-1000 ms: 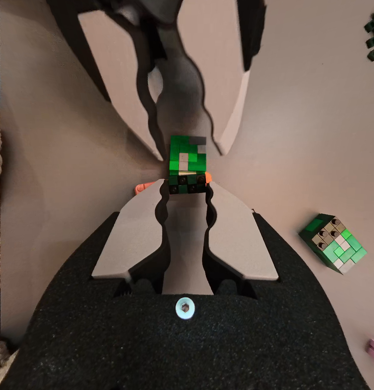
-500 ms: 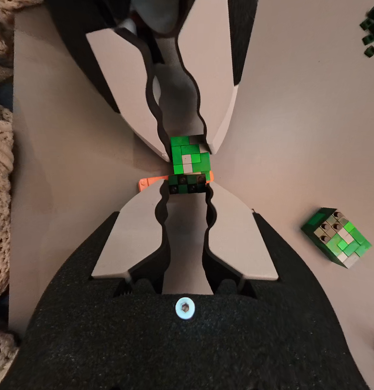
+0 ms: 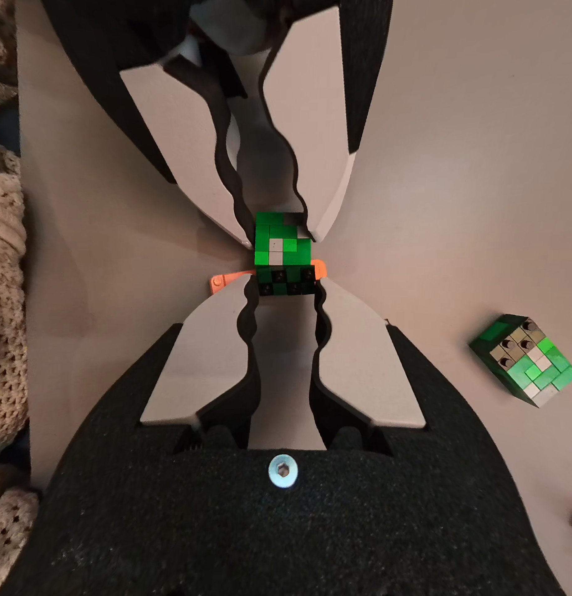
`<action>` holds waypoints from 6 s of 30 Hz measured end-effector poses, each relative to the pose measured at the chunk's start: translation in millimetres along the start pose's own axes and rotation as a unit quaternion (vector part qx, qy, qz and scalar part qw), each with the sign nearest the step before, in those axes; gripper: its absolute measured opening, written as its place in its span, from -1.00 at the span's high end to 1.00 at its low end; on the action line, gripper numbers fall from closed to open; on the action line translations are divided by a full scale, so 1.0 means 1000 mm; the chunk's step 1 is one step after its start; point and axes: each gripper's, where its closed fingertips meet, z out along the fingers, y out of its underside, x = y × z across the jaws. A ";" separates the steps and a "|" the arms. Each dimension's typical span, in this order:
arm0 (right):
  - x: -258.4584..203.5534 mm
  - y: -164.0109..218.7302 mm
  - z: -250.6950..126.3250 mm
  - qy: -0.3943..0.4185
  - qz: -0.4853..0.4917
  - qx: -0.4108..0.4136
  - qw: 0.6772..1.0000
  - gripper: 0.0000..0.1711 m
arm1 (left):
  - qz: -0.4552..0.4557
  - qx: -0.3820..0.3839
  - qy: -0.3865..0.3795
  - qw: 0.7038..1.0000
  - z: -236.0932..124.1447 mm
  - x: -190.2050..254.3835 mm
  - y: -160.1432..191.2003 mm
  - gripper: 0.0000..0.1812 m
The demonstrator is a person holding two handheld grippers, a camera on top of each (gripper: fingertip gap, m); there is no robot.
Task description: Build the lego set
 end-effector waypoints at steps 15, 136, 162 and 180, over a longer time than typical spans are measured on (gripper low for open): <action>0.019 0.036 -0.001 0.023 0.041 -0.019 0.999 0.62 | 0.016 0.035 -0.065 0.997 -0.003 -0.024 0.001 0.62; 0.024 -0.041 -0.089 -0.131 -0.039 -0.285 0.949 0.62 | -0.118 0.391 -0.064 0.911 -0.048 -0.040 -0.063 0.57; 0.030 -0.027 -0.096 -0.036 -0.026 -0.111 0.993 0.62 | -0.126 0.393 -0.117 0.903 -0.055 -0.054 -0.059 0.57; -0.001 0.044 -0.039 -0.030 -0.051 -0.078 0.995 0.62 | 0.006 0.327 -0.148 0.933 -0.038 -0.034 -0.061 0.57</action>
